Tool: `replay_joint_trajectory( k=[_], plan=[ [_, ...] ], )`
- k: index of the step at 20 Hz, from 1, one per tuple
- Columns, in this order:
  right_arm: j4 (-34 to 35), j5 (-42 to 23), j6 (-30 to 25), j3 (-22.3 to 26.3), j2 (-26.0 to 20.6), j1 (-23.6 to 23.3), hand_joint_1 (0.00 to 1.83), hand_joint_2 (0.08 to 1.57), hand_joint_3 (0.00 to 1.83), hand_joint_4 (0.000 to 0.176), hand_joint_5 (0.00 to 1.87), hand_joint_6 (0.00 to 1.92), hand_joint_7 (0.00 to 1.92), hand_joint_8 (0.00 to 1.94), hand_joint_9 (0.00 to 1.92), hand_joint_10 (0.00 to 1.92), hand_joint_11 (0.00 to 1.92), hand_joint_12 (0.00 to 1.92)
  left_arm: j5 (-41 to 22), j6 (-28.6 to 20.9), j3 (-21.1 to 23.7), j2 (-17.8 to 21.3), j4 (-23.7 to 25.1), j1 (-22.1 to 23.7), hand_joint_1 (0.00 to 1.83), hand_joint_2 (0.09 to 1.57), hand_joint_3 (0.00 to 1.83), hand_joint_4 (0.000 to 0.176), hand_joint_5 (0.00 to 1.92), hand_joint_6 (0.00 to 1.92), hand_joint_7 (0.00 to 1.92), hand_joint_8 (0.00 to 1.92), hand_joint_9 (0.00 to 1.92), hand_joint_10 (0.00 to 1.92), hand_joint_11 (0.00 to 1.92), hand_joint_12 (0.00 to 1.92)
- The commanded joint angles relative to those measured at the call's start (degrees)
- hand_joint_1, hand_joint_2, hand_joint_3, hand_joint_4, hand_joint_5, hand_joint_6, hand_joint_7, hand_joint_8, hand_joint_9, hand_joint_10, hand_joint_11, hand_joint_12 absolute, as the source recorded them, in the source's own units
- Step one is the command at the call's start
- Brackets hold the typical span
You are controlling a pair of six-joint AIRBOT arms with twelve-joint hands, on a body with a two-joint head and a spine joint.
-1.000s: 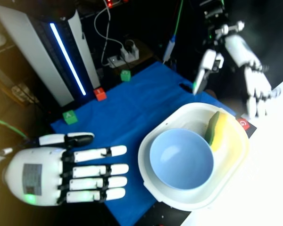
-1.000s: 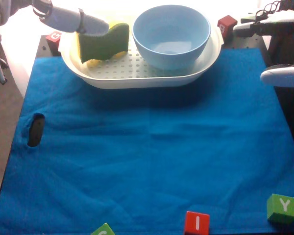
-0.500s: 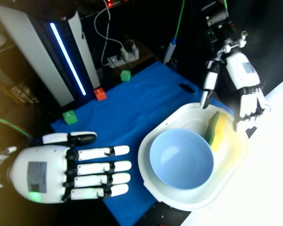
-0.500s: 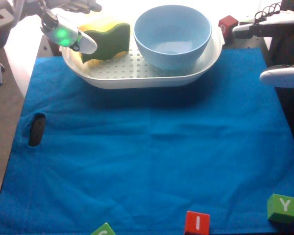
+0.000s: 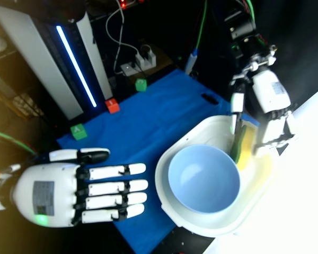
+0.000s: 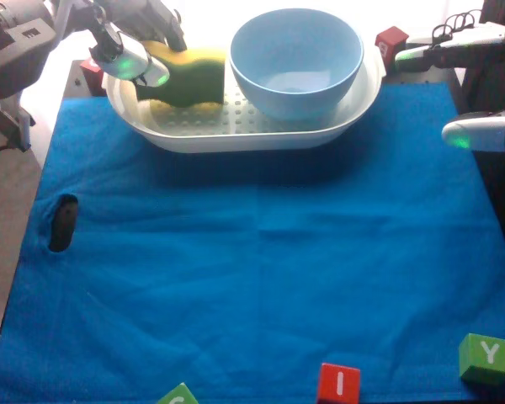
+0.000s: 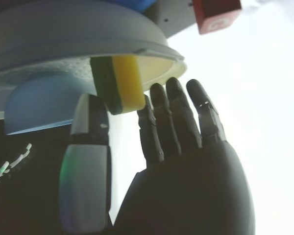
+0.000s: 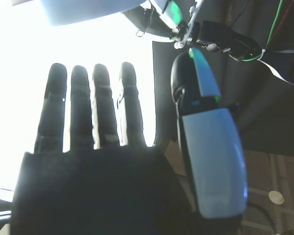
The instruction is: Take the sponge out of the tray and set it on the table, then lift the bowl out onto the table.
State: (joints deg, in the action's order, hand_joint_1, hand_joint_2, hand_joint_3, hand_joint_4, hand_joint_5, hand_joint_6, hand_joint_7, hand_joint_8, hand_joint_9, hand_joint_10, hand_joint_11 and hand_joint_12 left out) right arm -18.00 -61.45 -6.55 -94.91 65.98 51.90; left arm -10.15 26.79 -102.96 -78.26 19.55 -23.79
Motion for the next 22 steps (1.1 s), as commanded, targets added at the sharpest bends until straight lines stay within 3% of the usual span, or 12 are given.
replay_joint_trajectory(
  k=[1,5,9,11,12,13,14,15,16,17,21,22],
  plan=[
    [3.29,-6.04,-0.45,0.00,0.28,-0.36,0.75,1.16,0.00,0.071,0.49,0.00,0.31,0.00,0.23,0.00,0.00,0.53,-5.87,-0.26,-0.36,0.22,-0.67,0.88,1.21,1.19,0.00,0.000,0.95,0.89,0.74,1.49,0.59,0.93,0.02,1.48],
    [3.29,-6.03,-0.46,0.20,0.37,-0.34,0.75,1.16,0.00,0.085,0.49,0.00,0.31,0.00,0.22,0.00,0.00,0.48,-7.72,-0.35,0.70,1.09,-0.92,1.11,1.20,1.20,0.00,0.000,0.93,0.93,0.73,1.50,0.45,1.22,0.00,1.65],
    [3.33,-5.88,-0.47,0.48,0.46,-0.34,0.75,1.17,0.00,0.077,0.50,0.00,0.32,0.00,0.26,0.00,0.00,0.58,-12.60,-0.33,4.73,4.51,-0.55,2.33,1.20,1.18,0.00,0.000,0.95,0.96,0.79,1.36,0.55,1.07,0.00,1.67],
    [3.42,-5.77,-0.63,0.63,0.46,-0.34,0.75,1.17,0.00,0.073,0.50,0.00,0.32,0.00,0.26,0.00,0.00,0.58,-16.66,-0.33,7.89,7.18,-0.24,2.64,1.20,1.15,0.00,0.004,0.97,0.94,0.85,1.24,0.68,0.90,0.04,1.64],
    [3.46,-5.77,-0.67,0.72,0.45,-0.34,0.74,1.16,0.00,0.083,0.50,0.00,0.32,0.00,0.26,0.00,0.00,0.57,-18.15,-0.33,9.14,8.43,-0.21,2.65,1.22,1.15,0.00,0.000,1.01,0.83,0.85,1.31,0.76,1.00,0.29,1.65],
    [3.51,-5.77,-0.68,0.85,0.42,-0.34,0.75,1.17,0.00,0.066,0.50,0.00,0.34,0.00,0.26,0.00,0.00,0.60,-20.08,-0.33,10.92,10.03,-0.14,2.61,1.33,1.15,0.00,0.000,1.03,0.77,0.84,1.24,0.77,1.35,0.37,1.61],
    [3.53,-5.77,-0.68,1.06,0.40,-0.34,0.75,1.18,0.00,0.060,0.50,0.00,0.34,0.00,0.27,0.00,0.00,0.60,-22.72,-0.36,13.39,12.04,-0.14,2.01,1.23,1.16,0.00,0.000,1.00,0.89,0.80,1.31,0.65,1.17,0.29,1.64],
    [3.52,-5.77,-0.68,1.15,0.38,-0.33,0.74,1.18,0.00,0.059,0.50,0.00,0.34,0.00,0.26,0.00,0.00,0.57,-24.95,-0.41,15.67,13.92,-0.21,0.98,1.21,1.16,0.00,0.000,0.98,0.96,0.81,1.29,0.70,1.11,0.46,1.65],
    [3.51,-5.77,-0.68,1.14,0.38,-0.32,0.72,1.18,0.00,0.068,0.49,0.00,0.34,0.00,0.26,0.00,0.00,0.55,-26.99,-0.43,18.68,16.51,-0.15,-0.63,1.32,1.16,0.00,0.000,0.97,0.96,0.84,1.18,0.76,1.34,0.53,1.52],
    [3.51,-5.76,-0.68,1.11,0.39,-0.29,0.72,1.18,0.00,0.081,0.49,0.00,0.34,0.00,0.26,0.00,0.00,0.52,-29.05,-0.46,21.08,18.56,-0.07,-2.14,1.34,1.15,0.00,0.000,0.99,0.90,0.86,1.19,0.77,1.38,0.47,1.49],
    [3.65,-5.76,-0.68,1.07,0.42,-0.29,0.76,1.17,0.00,0.083,0.50,0.00,0.34,0.00,0.24,0.00,0.00,0.51,-39.95,-6.16,28.51,25.37,1.33,-9.78,1.36,1.14,0.00,0.000,0.94,1.03,0.90,1.11,0.81,1.26,0.56,1.23],
    [3.65,-5.76,-0.68,1.07,0.42,-0.29,0.77,1.17,0.00,0.082,0.51,0.00,0.35,0.00,0.24,0.00,0.00,0.47,-41.85,-6.61,30.10,26.56,1.32,-11.59,1.36,1.15,0.00,0.000,0.94,1.00,0.87,1.19,0.79,1.29,0.58,1.21]
  ],
)
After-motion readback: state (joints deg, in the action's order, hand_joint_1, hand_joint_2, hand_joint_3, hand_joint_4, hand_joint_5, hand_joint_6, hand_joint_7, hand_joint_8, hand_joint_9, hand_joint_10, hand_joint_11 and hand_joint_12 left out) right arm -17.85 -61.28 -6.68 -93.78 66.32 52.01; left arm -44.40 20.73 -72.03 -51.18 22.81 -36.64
